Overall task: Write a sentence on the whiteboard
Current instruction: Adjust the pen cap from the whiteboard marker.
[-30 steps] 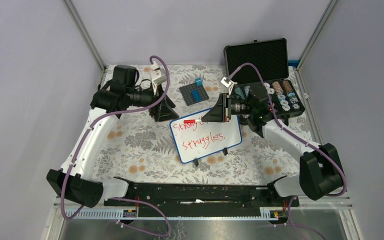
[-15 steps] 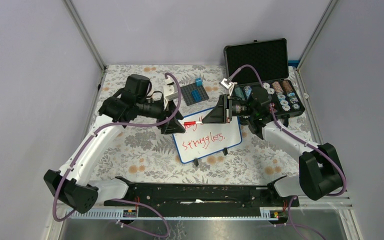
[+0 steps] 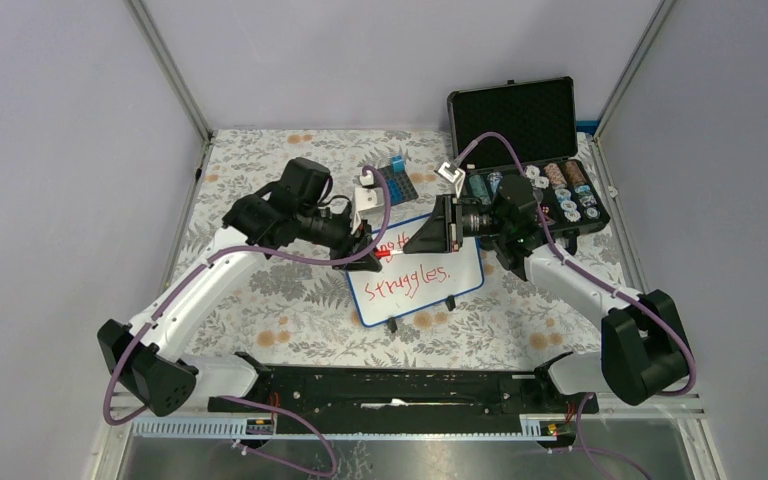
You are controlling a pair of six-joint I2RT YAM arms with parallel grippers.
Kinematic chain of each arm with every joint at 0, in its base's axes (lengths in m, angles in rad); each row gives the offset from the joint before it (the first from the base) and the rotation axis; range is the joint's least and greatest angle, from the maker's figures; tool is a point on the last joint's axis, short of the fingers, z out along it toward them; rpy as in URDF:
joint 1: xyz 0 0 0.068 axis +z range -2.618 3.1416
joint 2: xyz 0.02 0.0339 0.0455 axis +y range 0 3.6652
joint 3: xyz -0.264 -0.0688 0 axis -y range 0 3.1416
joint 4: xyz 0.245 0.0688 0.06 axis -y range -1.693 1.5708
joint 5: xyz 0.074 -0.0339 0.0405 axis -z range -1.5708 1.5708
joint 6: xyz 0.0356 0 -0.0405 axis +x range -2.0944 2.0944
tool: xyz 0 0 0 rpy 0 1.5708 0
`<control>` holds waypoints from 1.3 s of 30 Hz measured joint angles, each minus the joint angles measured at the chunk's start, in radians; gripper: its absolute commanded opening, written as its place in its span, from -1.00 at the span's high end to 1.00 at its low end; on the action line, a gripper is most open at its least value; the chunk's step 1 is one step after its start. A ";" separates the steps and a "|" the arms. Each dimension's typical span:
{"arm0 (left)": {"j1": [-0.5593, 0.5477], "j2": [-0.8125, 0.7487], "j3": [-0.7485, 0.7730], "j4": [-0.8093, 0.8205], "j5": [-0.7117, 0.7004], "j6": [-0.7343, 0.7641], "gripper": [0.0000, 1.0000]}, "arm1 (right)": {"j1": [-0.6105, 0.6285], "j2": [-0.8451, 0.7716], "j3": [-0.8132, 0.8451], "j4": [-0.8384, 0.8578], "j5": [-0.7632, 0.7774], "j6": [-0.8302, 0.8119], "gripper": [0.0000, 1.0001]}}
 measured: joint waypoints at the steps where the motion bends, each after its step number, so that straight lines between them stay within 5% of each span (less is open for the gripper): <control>1: 0.000 0.002 0.000 0.000 -0.003 0.000 0.63 | 0.002 -0.001 0.000 -0.006 -0.004 -0.007 1.00; 8: -0.001 0.032 0.001 -0.021 0.006 -0.013 1.00 | 0.009 -0.012 0.000 -0.084 -0.016 -0.105 1.00; 34: -0.003 0.101 0.009 -0.108 0.039 -0.138 1.00 | 0.055 -0.014 0.011 -0.239 0.000 -0.264 1.00; 39: -0.004 0.099 0.009 -0.119 0.020 -0.134 0.42 | 0.063 -0.014 0.020 -0.272 0.011 -0.289 1.00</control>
